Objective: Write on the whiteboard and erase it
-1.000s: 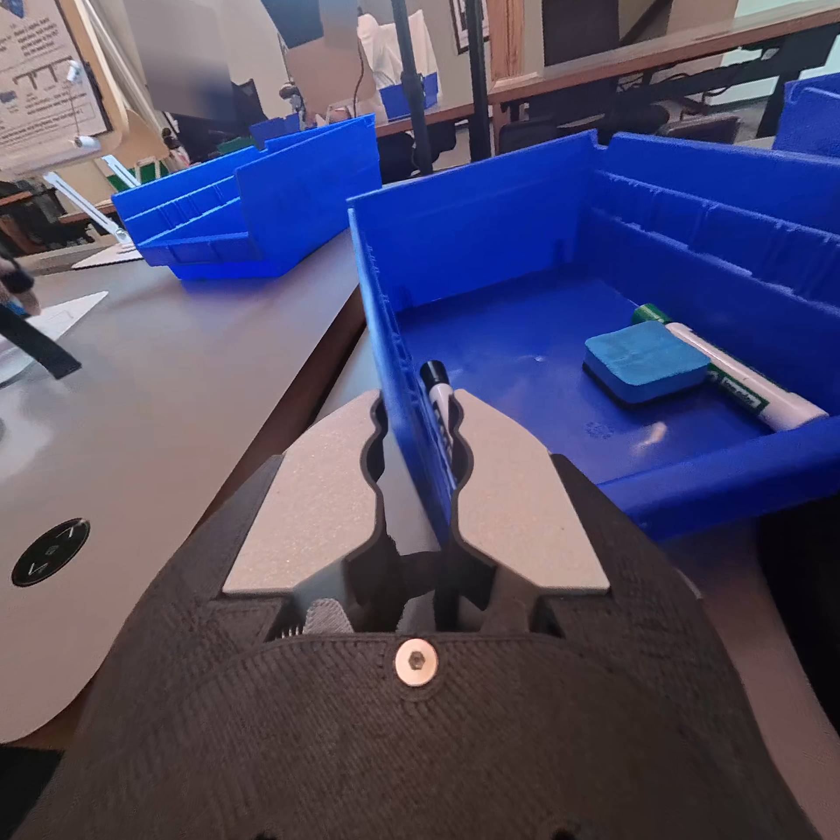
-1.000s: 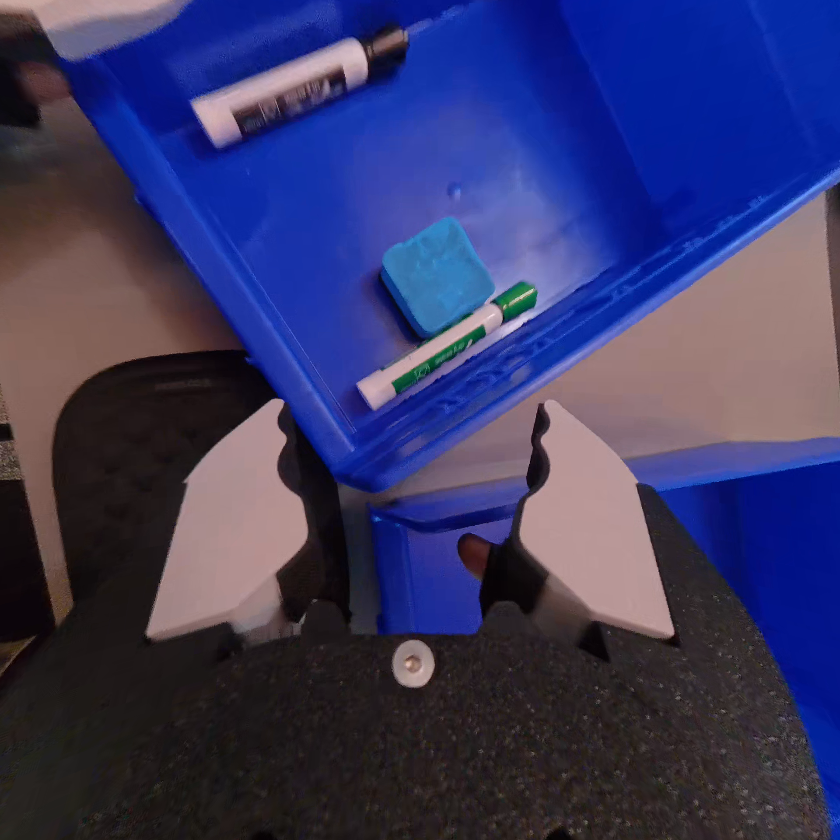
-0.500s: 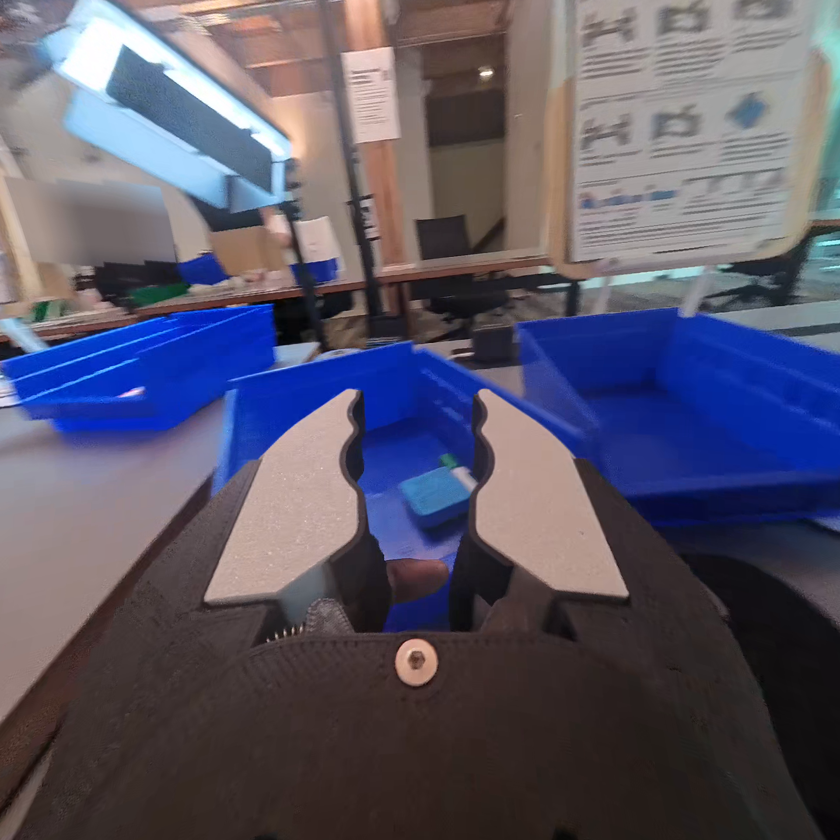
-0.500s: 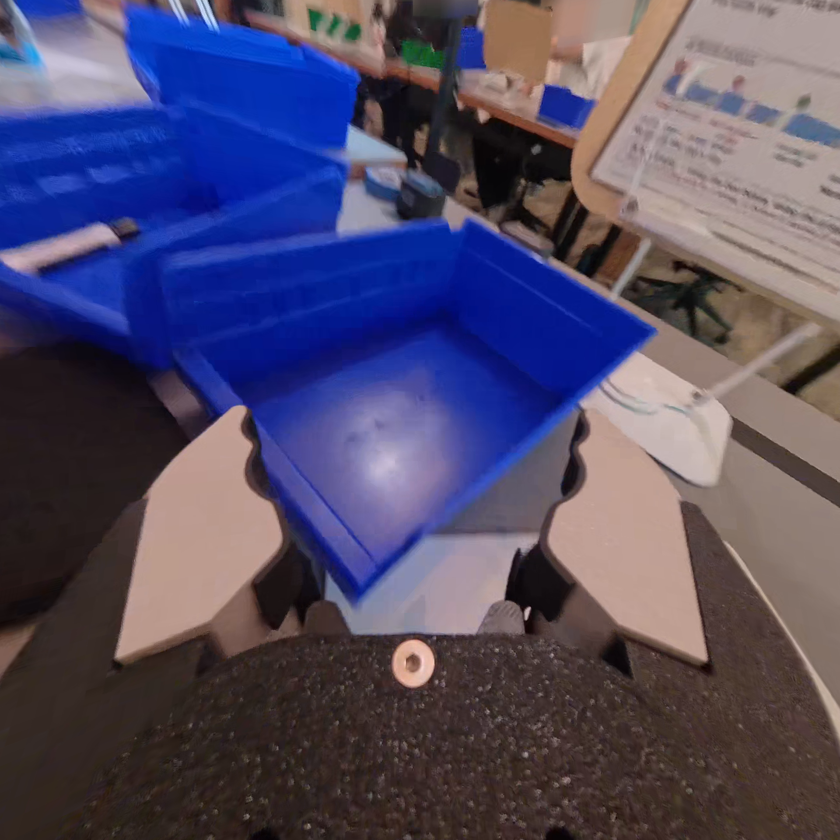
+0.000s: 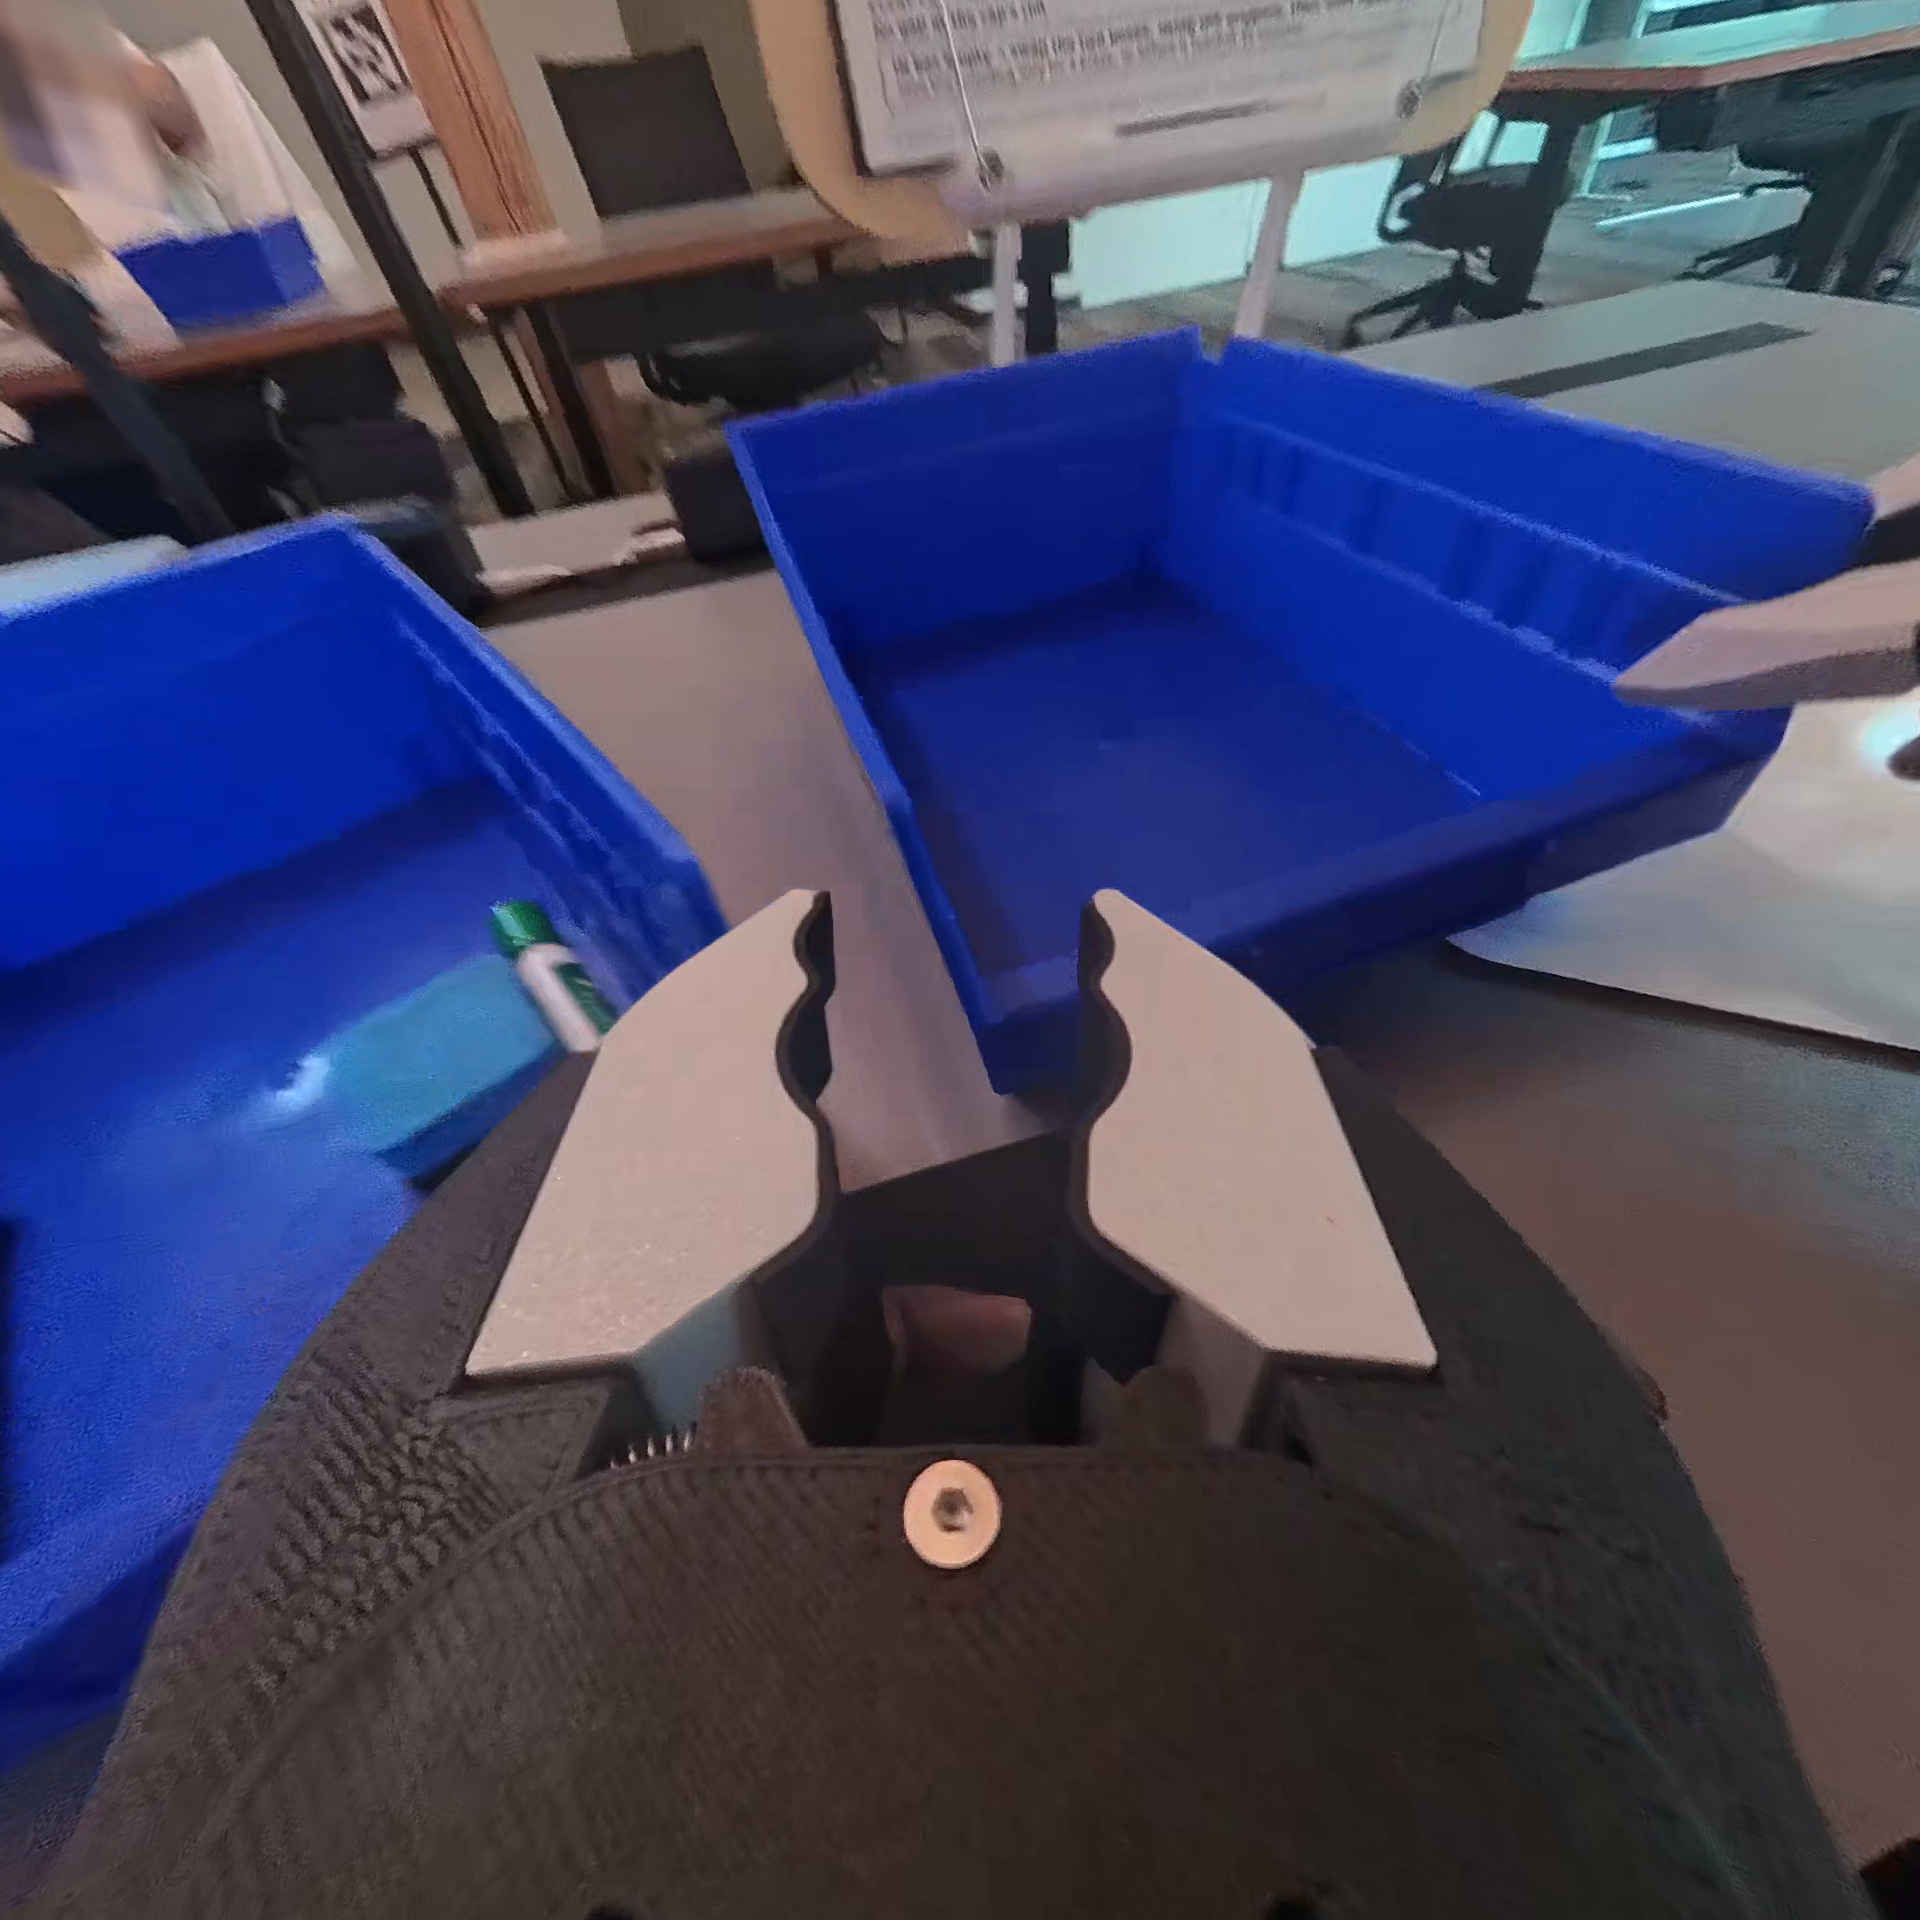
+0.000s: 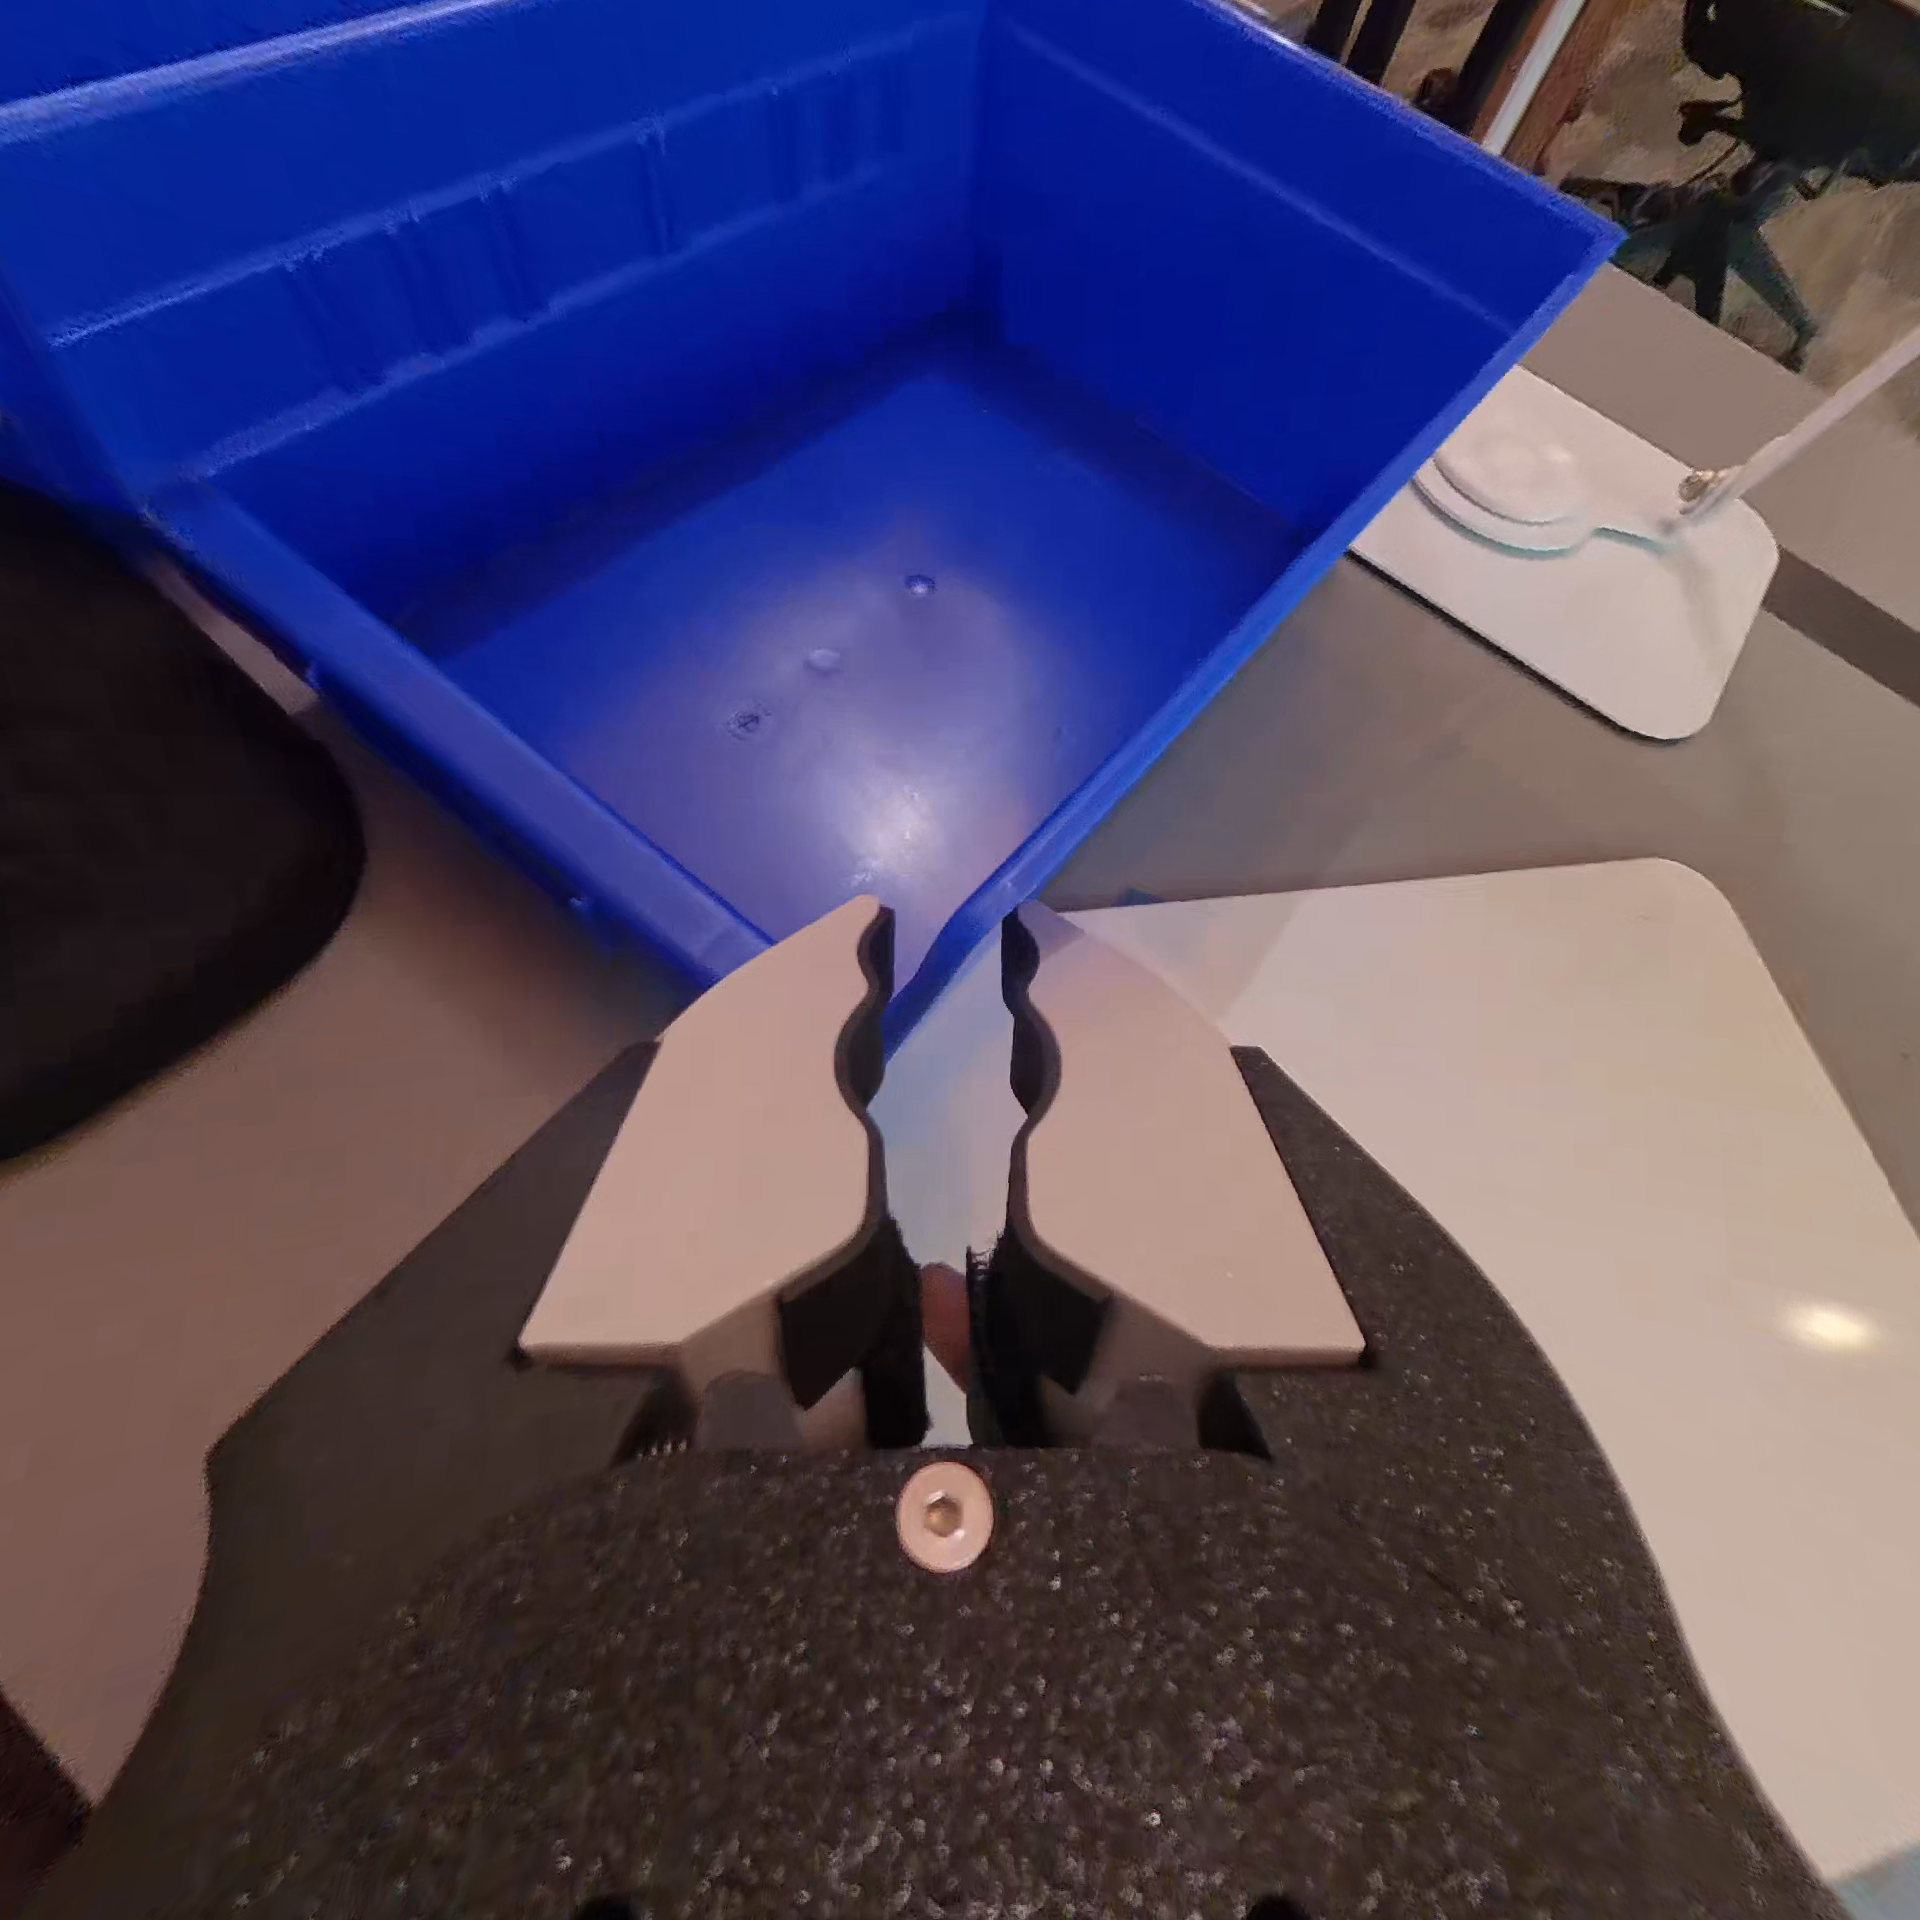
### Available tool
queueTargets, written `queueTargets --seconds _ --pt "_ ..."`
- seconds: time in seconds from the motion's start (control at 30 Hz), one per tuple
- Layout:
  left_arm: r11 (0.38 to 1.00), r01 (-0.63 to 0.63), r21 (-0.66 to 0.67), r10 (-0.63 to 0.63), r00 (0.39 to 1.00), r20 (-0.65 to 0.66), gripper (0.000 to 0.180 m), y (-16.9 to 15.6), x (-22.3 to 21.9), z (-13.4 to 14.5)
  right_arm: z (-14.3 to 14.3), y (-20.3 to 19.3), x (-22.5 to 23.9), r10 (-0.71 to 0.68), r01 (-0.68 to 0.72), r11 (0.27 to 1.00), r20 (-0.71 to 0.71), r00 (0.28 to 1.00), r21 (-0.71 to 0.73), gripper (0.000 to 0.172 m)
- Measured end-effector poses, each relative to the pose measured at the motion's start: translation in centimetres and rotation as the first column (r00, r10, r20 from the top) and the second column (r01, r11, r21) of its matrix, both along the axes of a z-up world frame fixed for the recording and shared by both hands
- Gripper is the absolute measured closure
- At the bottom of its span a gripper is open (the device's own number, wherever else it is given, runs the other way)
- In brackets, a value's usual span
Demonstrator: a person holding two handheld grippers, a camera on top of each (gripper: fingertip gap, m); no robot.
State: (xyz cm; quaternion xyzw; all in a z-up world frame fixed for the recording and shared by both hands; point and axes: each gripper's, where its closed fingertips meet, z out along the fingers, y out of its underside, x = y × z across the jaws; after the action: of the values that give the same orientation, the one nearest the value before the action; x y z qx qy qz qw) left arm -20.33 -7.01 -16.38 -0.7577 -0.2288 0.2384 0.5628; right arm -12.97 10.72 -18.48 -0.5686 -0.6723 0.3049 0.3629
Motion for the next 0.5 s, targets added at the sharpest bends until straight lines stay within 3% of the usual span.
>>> queueTargets --seconds 0.1,0.17,0.23,0.37,0.5 --pt "0.994 -0.037 -0.104 0.038 0.999 0.001 0.131 1.0 -0.6 -1.2 0.6 0.7 1.0 -0.001 0.001 1.000 0.005 1.000 -0.007 0.153" --pt "0.997 -0.022 -0.080 0.022 1.000 -0.007 0.131 2.0 -0.7 -0.8 0.8 1.0 1.5 0.000 0.000 1.000 0.004 1.000 -0.004 0.154" --pt "0.993 0.016 -0.119 -0.010 0.999 0.047 0.164 3.0 -0.4 -1.6 1.2 1.1 1.9 0.002 -0.002 1.000 -0.012 1.000 -0.003 0.155" --pt "0.990 0.007 -0.141 -0.016 0.998 -0.062 0.168 4.4 0.3 -0.1 2.0 2.4 3.0 -0.015 0.021 0.990 -0.047 0.999 0.136 0.157" --pt "0.991 0.070 -0.110 -0.081 0.993 -0.090 0.168 7.2 2.3 1.4 3.6 4.4 5.7 -0.059 0.078 0.985 -0.128 0.990 0.155 0.158"
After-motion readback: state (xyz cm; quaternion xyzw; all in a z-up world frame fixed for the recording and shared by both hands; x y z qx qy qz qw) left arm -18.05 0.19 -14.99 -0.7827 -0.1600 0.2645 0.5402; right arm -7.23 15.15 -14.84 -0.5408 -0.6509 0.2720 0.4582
